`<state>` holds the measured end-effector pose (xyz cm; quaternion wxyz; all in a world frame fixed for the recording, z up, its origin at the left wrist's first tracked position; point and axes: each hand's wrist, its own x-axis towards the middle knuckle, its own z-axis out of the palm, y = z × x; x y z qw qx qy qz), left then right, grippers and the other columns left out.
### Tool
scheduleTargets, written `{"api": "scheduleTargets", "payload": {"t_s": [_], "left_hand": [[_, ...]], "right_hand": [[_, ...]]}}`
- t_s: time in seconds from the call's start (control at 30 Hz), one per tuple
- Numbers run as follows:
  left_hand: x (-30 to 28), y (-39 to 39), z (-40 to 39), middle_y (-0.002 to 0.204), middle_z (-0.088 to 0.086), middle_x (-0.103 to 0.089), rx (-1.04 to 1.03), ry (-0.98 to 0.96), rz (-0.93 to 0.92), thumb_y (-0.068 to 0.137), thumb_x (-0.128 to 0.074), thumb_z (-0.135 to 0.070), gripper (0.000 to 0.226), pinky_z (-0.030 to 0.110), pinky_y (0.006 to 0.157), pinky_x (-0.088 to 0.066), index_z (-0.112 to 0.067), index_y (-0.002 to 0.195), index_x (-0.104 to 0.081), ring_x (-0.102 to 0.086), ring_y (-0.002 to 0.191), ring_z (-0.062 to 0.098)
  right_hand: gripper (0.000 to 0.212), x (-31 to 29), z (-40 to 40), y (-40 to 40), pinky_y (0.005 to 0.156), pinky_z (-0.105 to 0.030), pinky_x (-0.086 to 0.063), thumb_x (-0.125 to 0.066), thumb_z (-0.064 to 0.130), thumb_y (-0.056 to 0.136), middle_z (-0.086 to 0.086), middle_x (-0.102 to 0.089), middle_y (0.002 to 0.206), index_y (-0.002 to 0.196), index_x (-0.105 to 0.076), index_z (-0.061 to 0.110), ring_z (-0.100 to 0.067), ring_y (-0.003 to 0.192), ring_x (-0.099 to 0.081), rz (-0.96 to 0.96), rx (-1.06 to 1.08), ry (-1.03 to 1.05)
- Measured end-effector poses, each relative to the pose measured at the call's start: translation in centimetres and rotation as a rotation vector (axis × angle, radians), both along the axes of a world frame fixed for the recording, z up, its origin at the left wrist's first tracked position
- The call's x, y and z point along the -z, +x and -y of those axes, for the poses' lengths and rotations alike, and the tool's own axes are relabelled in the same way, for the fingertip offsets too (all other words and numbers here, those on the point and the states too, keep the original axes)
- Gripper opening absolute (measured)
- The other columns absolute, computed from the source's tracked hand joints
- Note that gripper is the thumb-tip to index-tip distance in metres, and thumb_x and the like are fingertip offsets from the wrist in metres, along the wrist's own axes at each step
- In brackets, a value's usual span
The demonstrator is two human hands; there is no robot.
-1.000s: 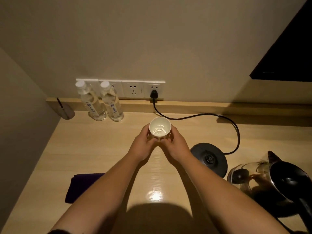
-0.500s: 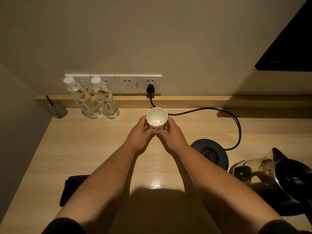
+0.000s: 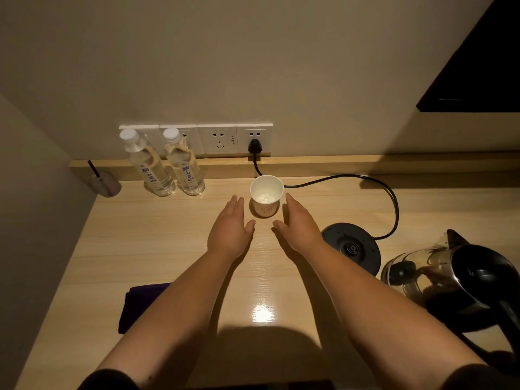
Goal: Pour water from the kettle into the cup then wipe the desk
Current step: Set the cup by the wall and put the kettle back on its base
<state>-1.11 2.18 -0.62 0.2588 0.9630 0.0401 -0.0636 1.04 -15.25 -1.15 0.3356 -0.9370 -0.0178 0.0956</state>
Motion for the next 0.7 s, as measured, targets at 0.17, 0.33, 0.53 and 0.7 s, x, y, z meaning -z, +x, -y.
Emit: {"api": "scheduleTargets", "payload": {"t_s": [0.17,0.33,0.53,0.7], "left_hand": [[0.0,-4.4,0.6,0.163,0.007,-0.012,0.147,0.239,0.061,0.103,-0.032,-0.04,0.059,0.037,0.119,-0.001,-0.013,0.154,-0.019,-0.006,0.15,0.023],[-0.2,-9.7,1.2,0.163,0.011,-0.009,0.255,0.372,0.057,0.101,-0.023,-0.047,0.066,0.043,0.12,0.0,-0.01,0.155,-0.014,-0.003,0.15,0.027],[-0.4,-14.0,2.1,0.163,0.012,-0.006,0.317,0.412,0.039,0.1,-0.018,-0.05,0.069,0.043,0.12,0.002,-0.009,0.155,-0.011,0.0,0.15,0.027],[0.2,-16.9,4.1,0.164,0.01,-0.003,0.324,0.383,0.035,0.1,-0.016,-0.052,0.069,0.043,0.121,0.002,-0.01,0.155,-0.009,0.001,0.15,0.026]], "right_hand": [[0.069,-2.1,1.6,-3.9,0.115,-0.035,-0.016,-0.055,0.026,0.095,-0.008,-0.02,0.159,0.151,-0.018,0.012,-0.025,0.147,-0.009,0.119,-0.126,-0.259],[0.065,-3.2,3.3,-9.4,0.117,-0.038,-0.007,-0.044,0.04,0.097,-0.01,-0.017,0.16,0.15,-0.02,0.011,-0.028,0.147,-0.005,0.188,-0.203,-0.49],[0.066,-3.3,4.5,-14.7,0.116,-0.041,-0.005,-0.039,0.047,0.097,-0.009,-0.018,0.16,0.15,-0.021,0.013,-0.028,0.147,-0.006,0.175,-0.199,-0.578],[0.065,-3.6,6.5,-17.9,0.117,-0.042,-0.005,-0.038,0.047,0.096,-0.011,-0.021,0.159,0.149,-0.025,0.011,-0.029,0.147,-0.007,0.166,-0.227,-0.618]]}}
